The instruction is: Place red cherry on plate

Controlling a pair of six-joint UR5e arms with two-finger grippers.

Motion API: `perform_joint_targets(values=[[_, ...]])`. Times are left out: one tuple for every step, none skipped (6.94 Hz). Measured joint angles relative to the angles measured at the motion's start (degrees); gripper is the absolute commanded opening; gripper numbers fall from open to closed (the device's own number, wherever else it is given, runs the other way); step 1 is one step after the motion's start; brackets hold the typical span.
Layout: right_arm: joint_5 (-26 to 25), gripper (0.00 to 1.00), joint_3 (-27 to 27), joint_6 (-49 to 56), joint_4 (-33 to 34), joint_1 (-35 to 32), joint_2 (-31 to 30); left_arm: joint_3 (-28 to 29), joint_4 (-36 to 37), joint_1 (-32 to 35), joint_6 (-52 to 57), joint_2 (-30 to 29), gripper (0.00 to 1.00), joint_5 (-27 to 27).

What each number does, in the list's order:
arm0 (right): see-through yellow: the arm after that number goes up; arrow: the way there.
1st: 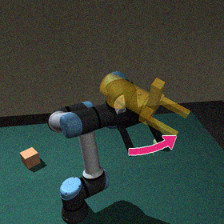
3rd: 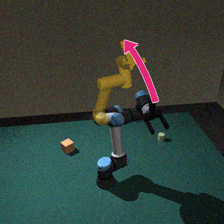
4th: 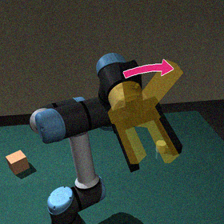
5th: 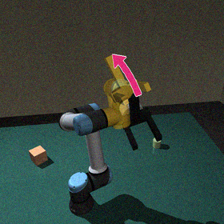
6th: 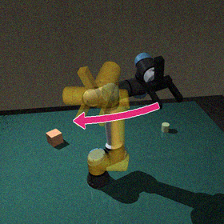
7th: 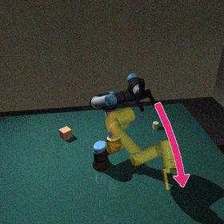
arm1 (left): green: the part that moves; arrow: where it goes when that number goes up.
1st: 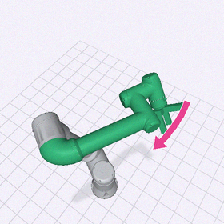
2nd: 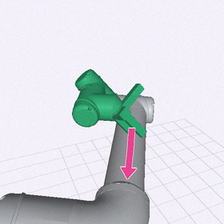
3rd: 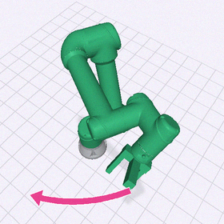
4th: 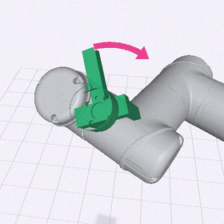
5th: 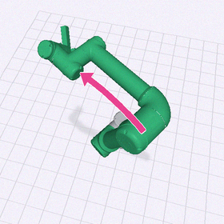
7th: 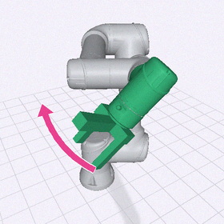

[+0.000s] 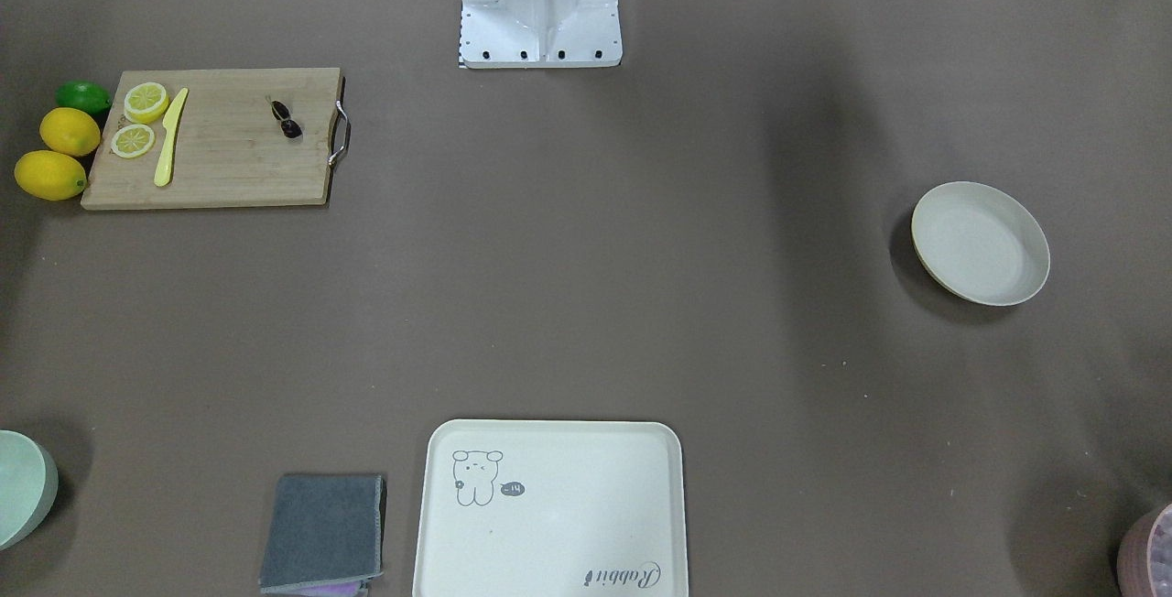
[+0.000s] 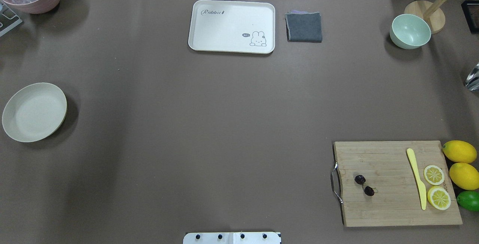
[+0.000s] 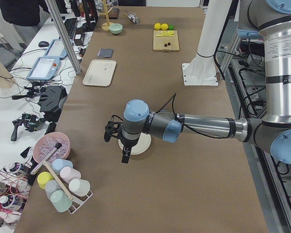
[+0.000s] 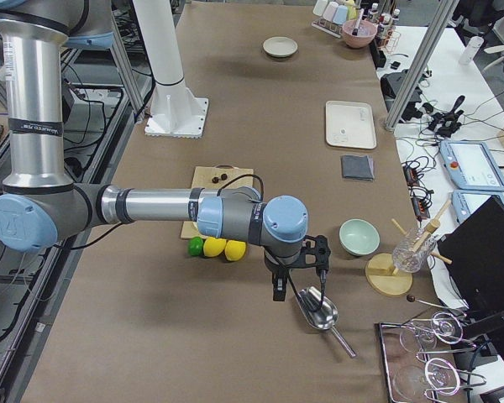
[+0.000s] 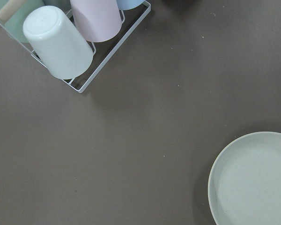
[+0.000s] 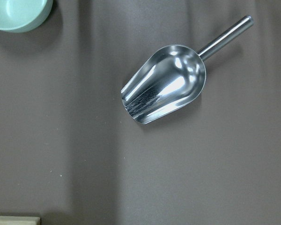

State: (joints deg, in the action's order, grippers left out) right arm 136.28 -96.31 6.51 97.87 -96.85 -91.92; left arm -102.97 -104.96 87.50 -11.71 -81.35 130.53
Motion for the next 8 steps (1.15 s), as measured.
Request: perform_joint_targets(values=[[0.0, 1.0, -0.3, -1.0, 0.0, 0.0, 0.3, 0.0, 0.0, 0.0, 0.0, 0.1, 0.98, 0.1], [0.0, 1.0, -0.9, -2.6, 0.0, 0.0, 0.7, 0.3, 0.0, 0.0, 0.2, 0.1, 0.98, 0.2], [0.1, 1.0, -1.3, -3.4, 0.0, 0.0, 0.9, 0.6, 0.0, 0.0, 0.2, 0.2, 0.98, 0.3], [0.1, 1.0, -1.7, -3.7, 0.0, 0.0, 0.9, 0.8, 0.1, -0.1, 0.2, 0.4, 0.98, 0.3], [0.1, 1.0, -1.9, -3.7, 0.0, 0.0, 0.9, 1.0, 0.1, -0.1, 0.2, 0.5, 0.98, 0.3], [0.1, 1.0, -1.9, -3.8, 0.0, 0.0, 0.8, 1.0, 0.1, -0.1, 0.2, 0.5, 0.98, 0.3], [0.2, 1.0, -2.0, -3.8, 0.0, 0.0, 0.7, 1.0, 0.1, -0.1, 0.2, 0.5, 0.98, 0.3], [0.2, 1.0, -2.1, -3.7, 0.0, 0.0, 0.6, 1.1, 0.1, -0.1, 0.2, 0.6, 0.98, 0.2]])
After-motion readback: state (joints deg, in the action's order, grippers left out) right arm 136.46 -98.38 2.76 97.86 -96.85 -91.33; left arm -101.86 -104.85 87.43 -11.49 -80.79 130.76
